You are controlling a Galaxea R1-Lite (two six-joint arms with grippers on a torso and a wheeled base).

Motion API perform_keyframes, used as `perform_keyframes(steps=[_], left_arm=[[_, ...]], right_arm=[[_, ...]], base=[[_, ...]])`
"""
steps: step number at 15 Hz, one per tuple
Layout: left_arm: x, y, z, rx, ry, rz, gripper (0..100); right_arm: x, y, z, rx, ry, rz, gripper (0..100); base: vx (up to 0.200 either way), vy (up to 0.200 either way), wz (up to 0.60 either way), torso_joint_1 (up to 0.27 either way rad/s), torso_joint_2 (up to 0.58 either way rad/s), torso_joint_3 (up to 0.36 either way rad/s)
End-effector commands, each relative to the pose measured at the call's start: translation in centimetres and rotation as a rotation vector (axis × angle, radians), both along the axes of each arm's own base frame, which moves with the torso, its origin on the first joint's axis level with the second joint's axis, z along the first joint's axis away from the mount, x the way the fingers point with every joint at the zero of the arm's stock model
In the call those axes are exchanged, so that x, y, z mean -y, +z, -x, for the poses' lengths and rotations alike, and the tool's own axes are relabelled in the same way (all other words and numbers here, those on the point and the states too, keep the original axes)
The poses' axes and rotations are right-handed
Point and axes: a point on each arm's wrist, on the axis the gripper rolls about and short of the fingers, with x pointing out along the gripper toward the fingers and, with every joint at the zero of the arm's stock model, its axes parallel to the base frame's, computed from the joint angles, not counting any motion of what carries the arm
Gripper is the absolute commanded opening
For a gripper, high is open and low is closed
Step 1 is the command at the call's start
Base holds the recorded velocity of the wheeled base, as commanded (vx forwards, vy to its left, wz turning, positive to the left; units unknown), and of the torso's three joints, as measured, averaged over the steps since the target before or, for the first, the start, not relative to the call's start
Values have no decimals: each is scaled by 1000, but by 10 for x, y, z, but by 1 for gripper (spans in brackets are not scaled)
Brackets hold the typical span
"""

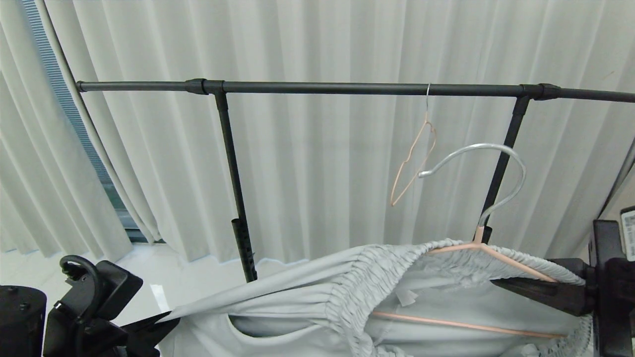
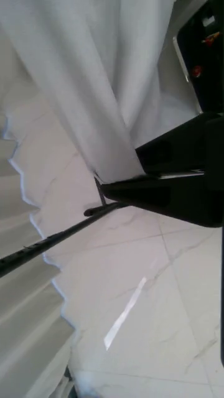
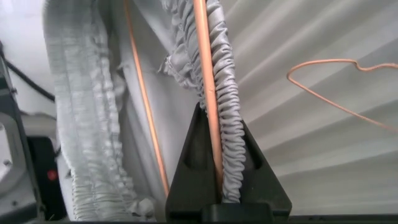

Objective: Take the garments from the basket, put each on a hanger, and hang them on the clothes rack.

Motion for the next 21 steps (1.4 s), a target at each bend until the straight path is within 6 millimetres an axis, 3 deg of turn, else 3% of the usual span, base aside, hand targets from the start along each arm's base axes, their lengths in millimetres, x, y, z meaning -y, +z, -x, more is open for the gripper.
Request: perform_keyframes(steps=[1,2,3,7,10,13,18,19,21], left_arm=[[8,3,-2,4,-51,0,0],[10,5,-1,21,-66,8,0],[10,5,1,26,-75,11,100],[8,7,6,52,-82,24,100],[7,13,7,94,-80,44,100],[5,17,3,141,-46,58,100],[-1,18,-1,157,-10,12,100],[-1,18,-1,157,-10,12,100],[-3,16,-2,153,-1,-12,100]], right_arm=[[-1,4,-1,-4,-6,-20,0],[-1,4,-1,-9,-9,-21,0],[-1,4,-1,-9,-9,-21,0],[6,4,-7,-7,-76,-20,0],[21,5,-17,13,-249,-5,0],[40,5,-24,-18,-413,34,0],[79,1,-16,-122,-697,94,0],[79,1,-16,-122,-697,94,0],[98,6,-19,-155,-870,70,0]], base=[[0,0,0,0,0,0],[0,0,0,0,0,0],[0,0,0,0,0,0],[0,0,0,0,0,0],[0,0,0,0,0,0],[0,0,0,0,0,0],[0,0,0,0,0,0],[0,0,0,0,0,0],[0,0,0,0,0,0]])
